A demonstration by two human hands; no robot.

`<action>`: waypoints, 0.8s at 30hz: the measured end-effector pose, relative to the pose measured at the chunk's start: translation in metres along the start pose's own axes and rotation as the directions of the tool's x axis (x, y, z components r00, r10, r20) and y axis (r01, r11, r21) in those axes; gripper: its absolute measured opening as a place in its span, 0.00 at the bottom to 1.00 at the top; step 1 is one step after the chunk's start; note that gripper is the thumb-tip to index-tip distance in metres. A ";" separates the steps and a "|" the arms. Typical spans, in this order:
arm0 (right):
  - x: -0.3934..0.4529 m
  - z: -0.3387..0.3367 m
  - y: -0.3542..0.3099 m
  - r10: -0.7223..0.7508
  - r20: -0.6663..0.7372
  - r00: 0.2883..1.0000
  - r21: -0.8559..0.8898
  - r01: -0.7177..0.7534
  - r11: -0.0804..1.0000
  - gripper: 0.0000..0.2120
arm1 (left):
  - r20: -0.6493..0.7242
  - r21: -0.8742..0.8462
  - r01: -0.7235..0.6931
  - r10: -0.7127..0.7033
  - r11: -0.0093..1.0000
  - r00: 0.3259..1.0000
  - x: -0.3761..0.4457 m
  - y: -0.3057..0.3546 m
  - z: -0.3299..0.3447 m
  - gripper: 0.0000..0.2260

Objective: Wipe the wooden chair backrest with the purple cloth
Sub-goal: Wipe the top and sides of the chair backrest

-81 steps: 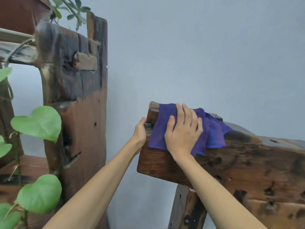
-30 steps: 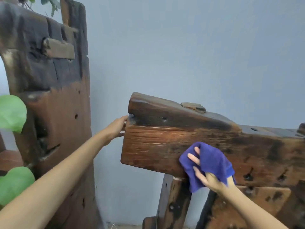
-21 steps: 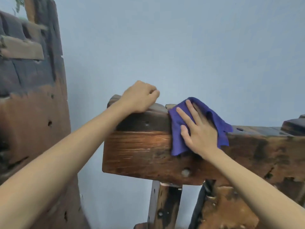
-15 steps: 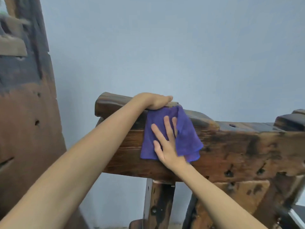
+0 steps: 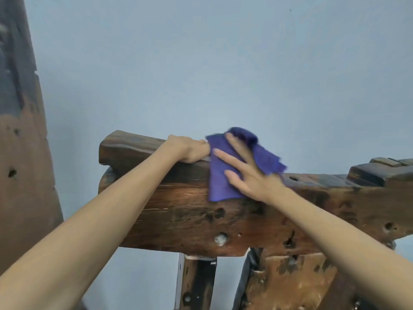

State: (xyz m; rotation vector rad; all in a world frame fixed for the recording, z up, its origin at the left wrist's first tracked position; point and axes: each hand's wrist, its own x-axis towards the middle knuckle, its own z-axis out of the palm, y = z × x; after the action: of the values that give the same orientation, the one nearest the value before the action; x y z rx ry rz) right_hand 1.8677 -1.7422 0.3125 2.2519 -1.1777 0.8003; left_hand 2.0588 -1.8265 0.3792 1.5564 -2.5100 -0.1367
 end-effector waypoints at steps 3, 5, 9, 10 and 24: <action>0.025 0.008 -0.034 0.290 -0.086 0.953 -0.052 -0.295 0.954 0.33 | -0.016 -0.164 0.015 -0.017 0.986 1.000 -0.005 -0.004 -0.005 0.23; 0.030 0.013 -0.042 0.356 -0.017 0.934 -0.039 -0.357 0.933 0.32 | -0.004 -0.082 0.012 -0.012 0.997 1.000 -0.006 0.000 -0.006 0.24; 0.025 -0.010 0.023 0.557 0.381 0.738 -0.021 -0.596 0.803 0.34 | -0.010 0.073 0.014 -0.013 0.997 1.000 -0.005 0.003 -0.001 0.24; 0.020 -0.016 0.043 0.578 0.479 0.661 -0.007 -0.655 0.755 0.36 | -0.023 0.077 0.003 -0.001 0.997 1.000 -0.004 0.002 -0.001 0.25; -0.046 -0.040 0.107 0.710 0.508 0.488 -0.299 -0.673 0.677 0.25 | -0.198 0.138 -0.063 0.089 0.988 0.976 0.002 0.003 0.010 0.27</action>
State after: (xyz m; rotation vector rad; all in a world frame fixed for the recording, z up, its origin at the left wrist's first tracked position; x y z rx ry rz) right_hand 1.7448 -1.7458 0.3247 1.9708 -2.4877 0.2560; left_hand 2.0536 -1.8269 0.3702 1.4352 -2.4542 0.1935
